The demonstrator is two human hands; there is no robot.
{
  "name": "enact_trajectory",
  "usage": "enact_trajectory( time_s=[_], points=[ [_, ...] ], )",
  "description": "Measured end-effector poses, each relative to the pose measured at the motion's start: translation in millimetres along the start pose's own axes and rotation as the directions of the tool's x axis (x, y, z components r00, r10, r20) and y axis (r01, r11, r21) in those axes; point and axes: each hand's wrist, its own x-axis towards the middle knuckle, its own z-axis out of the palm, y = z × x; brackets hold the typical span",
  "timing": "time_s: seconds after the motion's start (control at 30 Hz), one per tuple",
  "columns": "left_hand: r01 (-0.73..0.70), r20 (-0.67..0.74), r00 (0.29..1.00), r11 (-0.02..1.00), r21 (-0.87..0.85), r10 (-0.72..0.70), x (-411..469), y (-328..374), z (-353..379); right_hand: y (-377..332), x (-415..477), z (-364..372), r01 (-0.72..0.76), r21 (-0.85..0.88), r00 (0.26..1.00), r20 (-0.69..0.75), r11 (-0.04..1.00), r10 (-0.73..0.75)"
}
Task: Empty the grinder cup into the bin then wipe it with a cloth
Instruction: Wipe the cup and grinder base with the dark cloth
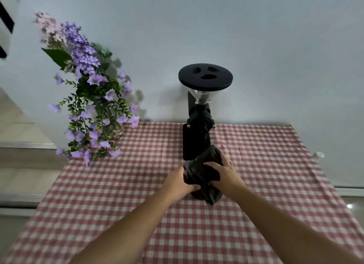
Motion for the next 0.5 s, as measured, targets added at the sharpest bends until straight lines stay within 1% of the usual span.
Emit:
enact_trajectory(
  time_s=[0.07,0.17,0.23,0.3,0.33,0.37,0.43,0.5],
  points=[
    [0.001,0.002,1.0,1.0,-0.009,-0.001,-7.3,1.1,10.2,4.1,4.3,-4.8,0.075,-0.031,0.997,0.012,0.997,-0.075],
    [0.061,0.041,0.998,0.982,-0.178,-0.054,-14.9,-0.8,18.1,3.5,2.7,-10.0,0.117,-0.072,0.993,0.027,0.99,-0.116],
    [0.079,0.053,0.996,0.974,-0.212,-0.069,-14.7,-2.2,13.9,2.1,-5.5,-9.9,0.143,-0.038,0.989,-0.021,0.989,-0.143],
    [0.055,0.048,0.998,0.986,-0.155,-0.048,-9.8,-1.5,6.9,1.0,-14.9,-6.3,0.16,0.059,0.982,-0.114,0.985,-0.152],
    [0.032,0.052,0.998,0.994,-0.107,-0.026,-6.2,0.8,3.4,0.8,-17.8,-4.2,0.154,0.098,0.981,-0.137,0.983,-0.14],
    [-0.004,0.068,0.998,0.999,-0.053,0.008,-2.4,4.1,0.8,0.2,-19.1,-3.6,0.144,0.104,0.983,-0.131,0.984,-0.13],
    [-0.068,0.129,0.99,0.997,0.042,0.062,5.3,10.3,-3.4,0.3,-16.3,-3.8,0.12,0.014,0.992,-0.029,0.993,-0.12],
    [-0.092,0.185,0.98,0.992,0.081,0.076,11.5,13.5,-6.6,-0.1,-10.2,-5.9,0.111,-0.065,0.992,0.066,0.992,-0.107]
  ],
)
